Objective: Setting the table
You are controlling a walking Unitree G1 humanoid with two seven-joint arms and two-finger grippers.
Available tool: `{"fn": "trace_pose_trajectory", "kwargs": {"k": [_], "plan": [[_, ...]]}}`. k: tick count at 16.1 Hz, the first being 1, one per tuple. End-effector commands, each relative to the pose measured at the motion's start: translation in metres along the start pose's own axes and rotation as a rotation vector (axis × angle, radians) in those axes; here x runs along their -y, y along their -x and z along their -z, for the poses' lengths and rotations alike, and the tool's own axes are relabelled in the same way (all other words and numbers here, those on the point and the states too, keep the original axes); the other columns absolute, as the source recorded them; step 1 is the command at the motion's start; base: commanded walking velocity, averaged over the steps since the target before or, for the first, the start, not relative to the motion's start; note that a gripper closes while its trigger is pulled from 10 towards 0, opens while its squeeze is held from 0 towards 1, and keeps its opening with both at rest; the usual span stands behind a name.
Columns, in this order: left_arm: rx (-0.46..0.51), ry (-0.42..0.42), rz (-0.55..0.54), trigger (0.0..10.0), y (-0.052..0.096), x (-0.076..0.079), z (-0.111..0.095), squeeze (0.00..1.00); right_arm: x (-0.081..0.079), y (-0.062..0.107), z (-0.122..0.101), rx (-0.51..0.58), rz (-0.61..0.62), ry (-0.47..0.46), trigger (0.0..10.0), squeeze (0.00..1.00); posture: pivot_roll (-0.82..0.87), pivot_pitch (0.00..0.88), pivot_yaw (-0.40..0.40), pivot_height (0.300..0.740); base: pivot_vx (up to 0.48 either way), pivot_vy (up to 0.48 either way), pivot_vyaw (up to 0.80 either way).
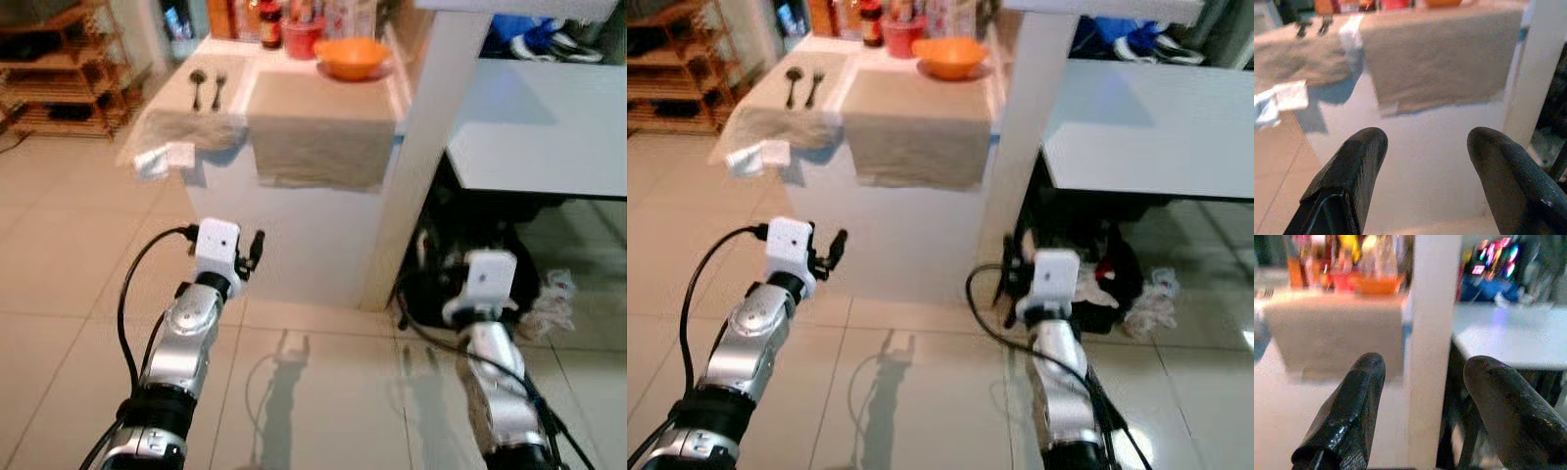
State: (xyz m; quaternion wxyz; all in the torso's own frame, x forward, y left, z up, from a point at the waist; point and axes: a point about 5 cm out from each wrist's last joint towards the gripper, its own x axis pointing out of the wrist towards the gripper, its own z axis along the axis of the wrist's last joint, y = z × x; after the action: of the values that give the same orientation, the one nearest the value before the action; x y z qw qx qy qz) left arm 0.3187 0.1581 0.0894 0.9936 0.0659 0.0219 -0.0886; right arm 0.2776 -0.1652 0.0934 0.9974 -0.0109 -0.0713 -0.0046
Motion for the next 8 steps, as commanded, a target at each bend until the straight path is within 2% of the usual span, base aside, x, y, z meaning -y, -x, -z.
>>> {"fn": "trace_pose_trajectory", "kwargs": {"k": [1,3,8], "plan": [[0.069,-0.001,-0.009,10.0,-0.005,0.002,-0.015,0.0,0.006,-0.003,-0.009,0.045,0.025,-0.005,10.0,0.0,0.04,0.0,0.001,0.74,0.465,0.0,0.0],[0.113,-0.005,-0.043,10.0,-0.009,-0.004,-0.027,0.0,0.006,-0.004,-0.012,0.056,0.03,-0.031,10.0,0.0,0.05,0.0,-0.008,0.74,0.461,0.0,0.0],[0.095,0.023,-0.093,10.0,-0.009,-0.01,-0.022,0.0,0.002,-0.008,-0.01,0.036,0.013,-0.051,10.0,0.0,0.06,0.0,-0.018,0.74,0.449,0.0,0.0]]}}
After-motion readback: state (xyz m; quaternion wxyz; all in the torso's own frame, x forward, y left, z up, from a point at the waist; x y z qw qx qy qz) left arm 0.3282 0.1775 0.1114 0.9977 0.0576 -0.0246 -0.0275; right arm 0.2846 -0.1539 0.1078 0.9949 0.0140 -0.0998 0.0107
